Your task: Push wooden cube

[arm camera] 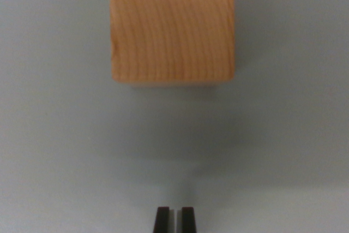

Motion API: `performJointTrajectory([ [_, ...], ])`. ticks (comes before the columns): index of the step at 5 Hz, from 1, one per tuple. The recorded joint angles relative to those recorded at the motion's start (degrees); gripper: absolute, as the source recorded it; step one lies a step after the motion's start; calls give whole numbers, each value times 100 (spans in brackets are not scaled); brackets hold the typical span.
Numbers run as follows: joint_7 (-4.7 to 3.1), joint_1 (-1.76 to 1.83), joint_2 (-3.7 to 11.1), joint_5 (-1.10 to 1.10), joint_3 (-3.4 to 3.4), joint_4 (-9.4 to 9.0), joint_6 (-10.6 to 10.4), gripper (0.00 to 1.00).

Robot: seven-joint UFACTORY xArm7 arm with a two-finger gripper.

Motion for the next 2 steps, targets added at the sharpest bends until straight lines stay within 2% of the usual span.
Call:
performJointTrajectory([
  [1,6,1,50,4,5,80,30,100],
  [2,6,1,50,4,5,80,30,100],
])
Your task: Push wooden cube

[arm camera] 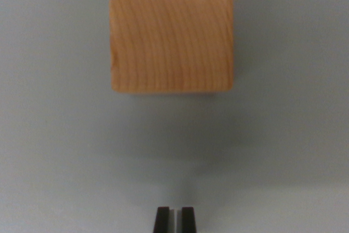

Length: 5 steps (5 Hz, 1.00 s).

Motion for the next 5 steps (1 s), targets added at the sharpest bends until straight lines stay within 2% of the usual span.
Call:
performJointTrajectory([
  [1,8,1,72,6,8,116,44,100],
  [2,8,1,72,6,8,116,44,100],
  [3,20,2,172,13,18,276,105,100],
  [4,20,2,172,13,18,276,105,100],
  [5,33,3,291,22,30,467,178,100],
])
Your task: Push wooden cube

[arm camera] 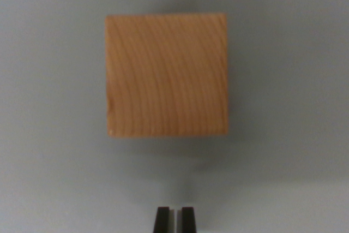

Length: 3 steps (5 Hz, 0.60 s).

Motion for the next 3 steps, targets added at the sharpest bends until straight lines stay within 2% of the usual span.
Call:
performJointTrajectory([
  [1,0,0,0,0,0,0,0,100],
  [2,16,1,136,10,14,218,83,100],
  [3,16,1,136,10,14,218,83,100],
])
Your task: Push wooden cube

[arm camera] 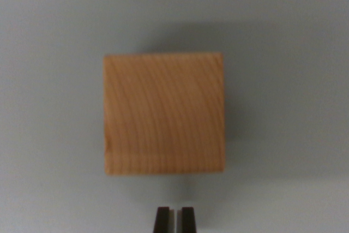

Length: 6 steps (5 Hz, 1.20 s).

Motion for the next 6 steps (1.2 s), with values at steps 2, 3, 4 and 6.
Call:
performJointTrajectory([
  [2,17,2,149,11,16,239,91,100],
  [3,35,3,309,24,32,497,189,100],
  [4,35,3,309,24,32,497,189,100],
  [6,55,5,478,37,50,768,292,100],
])
